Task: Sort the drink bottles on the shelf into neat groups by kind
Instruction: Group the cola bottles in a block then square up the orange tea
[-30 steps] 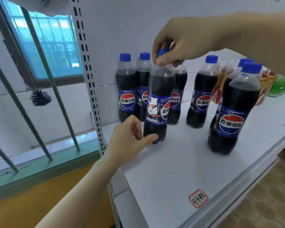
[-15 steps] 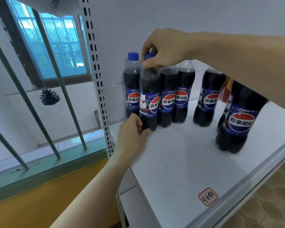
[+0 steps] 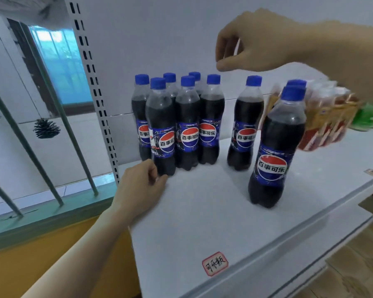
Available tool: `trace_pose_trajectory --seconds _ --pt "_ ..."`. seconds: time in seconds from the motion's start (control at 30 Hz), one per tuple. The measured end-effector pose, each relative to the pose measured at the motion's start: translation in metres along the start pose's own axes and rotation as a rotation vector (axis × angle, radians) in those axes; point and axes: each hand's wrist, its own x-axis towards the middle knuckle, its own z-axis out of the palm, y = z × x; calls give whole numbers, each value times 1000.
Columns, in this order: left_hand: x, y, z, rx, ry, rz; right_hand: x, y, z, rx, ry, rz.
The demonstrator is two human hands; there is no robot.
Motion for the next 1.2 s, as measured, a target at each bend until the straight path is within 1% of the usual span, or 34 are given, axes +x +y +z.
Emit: trace_pose_trajectory --seconds 0.07,0.17,0.23,0.3,0.37,0.47,0.53,0.63,0.73,0.83,1.0,1.03,1.07,1.13,1.2 --pt "-3 22 -1 30 -93 65 -11 28 -4 -37 -28 58" --pt "0 62 2 121 -240 155 -23 52 2 -68 -228 88" --pt "5 83 8 142 -345 118 -28 59 9 -19 -294 69" --pt "8 93 18 112 -461 27 -28 64 13 57 -285 40" --pt "8 97 29 100 -525 -57 -24 63 13 132 -298 14" --pt "9 98 41 77 -464 -161 -14 56 13 158 -309 -52" --pt "11 102 43 89 -451 -197 -8 51 14 173 -318 -103" --pt "17 114 43 84 -488 -179 0 43 17 186 -335 -134" --pt "20 125 45 -4 -499 -154 6 36 22 197 -316 -158" --pt "18 128 55 -12 -409 -131 9 35 26 178 -273 -168" --pt "11 123 69 -92 -268 -124 0 40 17 179 -307 -156" --pt "8 121 70 -94 -247 -104 -3 43 14 178 -289 -145" --pt "4 118 71 -104 -232 -83 -9 48 10 167 -233 -142" --pt "-2 115 68 -143 -233 -67 -28 55 2 160 -14 -161" --pt "-6 119 62 -236 -235 -62 -60 58 -6 240 222 -157"
